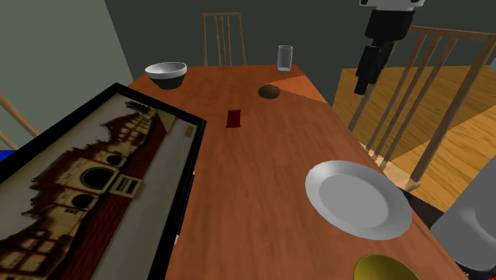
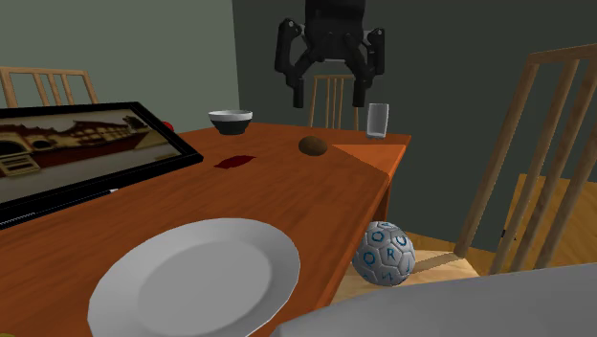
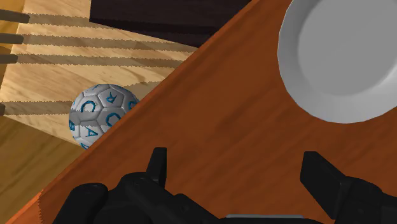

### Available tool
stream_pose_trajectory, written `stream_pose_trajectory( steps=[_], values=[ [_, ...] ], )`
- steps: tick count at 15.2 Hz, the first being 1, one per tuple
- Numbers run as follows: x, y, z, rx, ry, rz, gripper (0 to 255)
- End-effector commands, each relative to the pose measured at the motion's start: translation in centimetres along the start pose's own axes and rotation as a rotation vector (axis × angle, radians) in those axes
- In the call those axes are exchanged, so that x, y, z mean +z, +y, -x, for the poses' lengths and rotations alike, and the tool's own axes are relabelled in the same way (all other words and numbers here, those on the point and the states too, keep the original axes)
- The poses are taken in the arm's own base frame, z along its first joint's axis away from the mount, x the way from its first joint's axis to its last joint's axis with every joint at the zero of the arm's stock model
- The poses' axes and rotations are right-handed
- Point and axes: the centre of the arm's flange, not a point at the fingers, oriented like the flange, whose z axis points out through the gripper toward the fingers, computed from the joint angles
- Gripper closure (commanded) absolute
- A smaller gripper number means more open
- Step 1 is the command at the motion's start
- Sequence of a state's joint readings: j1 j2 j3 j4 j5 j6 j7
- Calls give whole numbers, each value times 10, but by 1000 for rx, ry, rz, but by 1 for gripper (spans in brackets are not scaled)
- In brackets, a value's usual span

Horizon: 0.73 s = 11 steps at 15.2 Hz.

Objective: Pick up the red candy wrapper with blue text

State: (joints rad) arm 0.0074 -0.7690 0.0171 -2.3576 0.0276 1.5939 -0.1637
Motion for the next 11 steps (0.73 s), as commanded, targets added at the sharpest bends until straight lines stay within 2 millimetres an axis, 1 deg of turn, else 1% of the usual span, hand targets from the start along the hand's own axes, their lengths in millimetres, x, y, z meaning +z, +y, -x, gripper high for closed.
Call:
stream_pose_trajectory(
  steps=[1,6,11],
  values=[
    [0,0,0,0,0,0,0],
    [23,-35,-50,119,3,-6,0],
    [45,-63,-104,238,6,-13,0]
  ],
)
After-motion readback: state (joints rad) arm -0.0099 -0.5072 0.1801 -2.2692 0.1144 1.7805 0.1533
